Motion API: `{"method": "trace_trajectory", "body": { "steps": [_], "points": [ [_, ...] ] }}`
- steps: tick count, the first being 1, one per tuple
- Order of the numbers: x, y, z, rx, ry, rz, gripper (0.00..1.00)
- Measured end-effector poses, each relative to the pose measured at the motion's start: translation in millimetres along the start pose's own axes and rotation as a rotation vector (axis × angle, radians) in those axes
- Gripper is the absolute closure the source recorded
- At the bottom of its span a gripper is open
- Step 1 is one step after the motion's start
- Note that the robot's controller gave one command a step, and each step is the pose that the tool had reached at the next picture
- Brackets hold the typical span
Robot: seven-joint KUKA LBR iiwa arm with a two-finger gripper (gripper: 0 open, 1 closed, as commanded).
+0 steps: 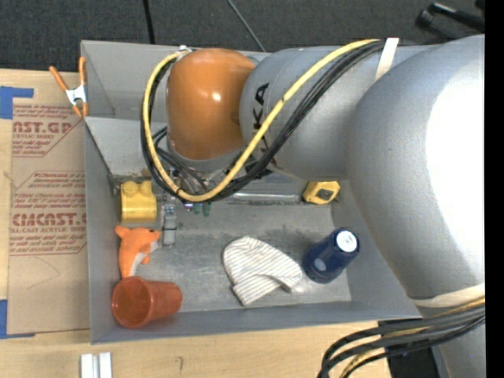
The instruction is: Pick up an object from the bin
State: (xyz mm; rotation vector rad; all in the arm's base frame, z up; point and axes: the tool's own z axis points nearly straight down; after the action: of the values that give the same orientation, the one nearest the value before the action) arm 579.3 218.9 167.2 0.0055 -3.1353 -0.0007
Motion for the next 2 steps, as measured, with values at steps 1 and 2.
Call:
{"method": "trace_trajectory", "body": {
  "steps": [1,2],
  "points": [
    [-2.1,-1.1,-5.1,-0.002,-0.008,0.002,0.00],
    [-3.4,0.5,42.6,-0.005,-0.015,0.199,0.00]
  ]
}}
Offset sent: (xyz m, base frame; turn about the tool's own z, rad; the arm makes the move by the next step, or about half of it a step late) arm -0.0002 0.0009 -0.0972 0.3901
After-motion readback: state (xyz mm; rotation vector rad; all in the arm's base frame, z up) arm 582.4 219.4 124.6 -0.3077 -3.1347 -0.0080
